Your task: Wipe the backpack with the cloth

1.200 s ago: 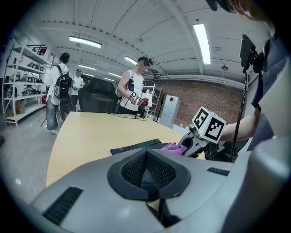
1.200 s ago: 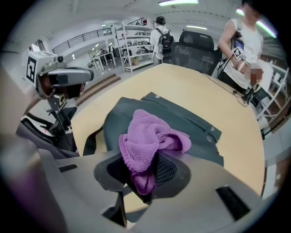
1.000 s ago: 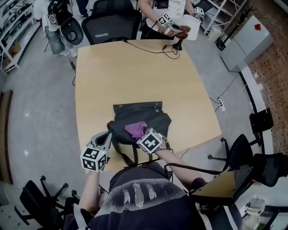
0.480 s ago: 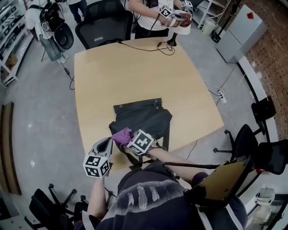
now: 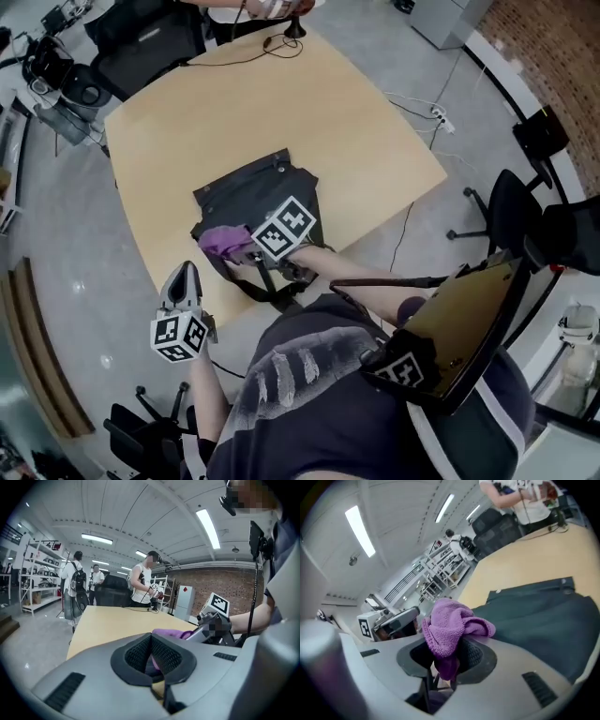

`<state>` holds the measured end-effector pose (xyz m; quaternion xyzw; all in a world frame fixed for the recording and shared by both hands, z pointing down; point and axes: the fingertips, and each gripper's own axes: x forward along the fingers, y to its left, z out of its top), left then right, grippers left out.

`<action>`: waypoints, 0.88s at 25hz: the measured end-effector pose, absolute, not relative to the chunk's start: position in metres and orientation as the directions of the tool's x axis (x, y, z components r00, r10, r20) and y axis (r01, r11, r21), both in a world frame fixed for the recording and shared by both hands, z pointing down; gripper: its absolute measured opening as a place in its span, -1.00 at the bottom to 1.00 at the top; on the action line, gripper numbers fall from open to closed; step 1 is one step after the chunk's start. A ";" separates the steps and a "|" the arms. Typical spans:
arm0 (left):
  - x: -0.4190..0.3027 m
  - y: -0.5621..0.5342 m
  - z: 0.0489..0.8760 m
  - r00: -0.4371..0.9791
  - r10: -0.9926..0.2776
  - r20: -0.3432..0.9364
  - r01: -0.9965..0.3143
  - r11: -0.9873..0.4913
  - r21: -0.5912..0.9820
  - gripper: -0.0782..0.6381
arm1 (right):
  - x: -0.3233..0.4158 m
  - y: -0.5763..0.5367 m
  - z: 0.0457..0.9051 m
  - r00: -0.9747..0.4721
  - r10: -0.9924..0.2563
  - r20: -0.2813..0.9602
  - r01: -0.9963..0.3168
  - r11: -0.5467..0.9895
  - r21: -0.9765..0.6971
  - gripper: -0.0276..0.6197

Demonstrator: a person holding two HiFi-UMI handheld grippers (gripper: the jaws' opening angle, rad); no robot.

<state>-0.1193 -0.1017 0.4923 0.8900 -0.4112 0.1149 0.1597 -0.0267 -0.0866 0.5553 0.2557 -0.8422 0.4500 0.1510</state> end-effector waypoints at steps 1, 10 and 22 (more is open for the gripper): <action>-0.116 -0.100 0.486 0.618 -0.718 0.319 -0.783 -0.599 0.167 -0.76 | -0.005 -0.095 0.548 -0.797 -0.369 0.478 -0.603 0.453 -0.656 -0.58; -0.033 -0.031 0.451 0.602 -0.765 0.227 -0.794 -0.604 0.072 -0.76 | 0.113 -0.049 0.487 -0.746 -0.571 0.344 -0.638 0.462 -0.616 -0.58; 0.026 0.133 0.435 0.584 -0.755 0.300 -0.799 -0.599 0.049 -0.76 | 0.149 0.084 0.454 -0.841 -0.487 0.235 -0.508 0.562 -0.653 -0.58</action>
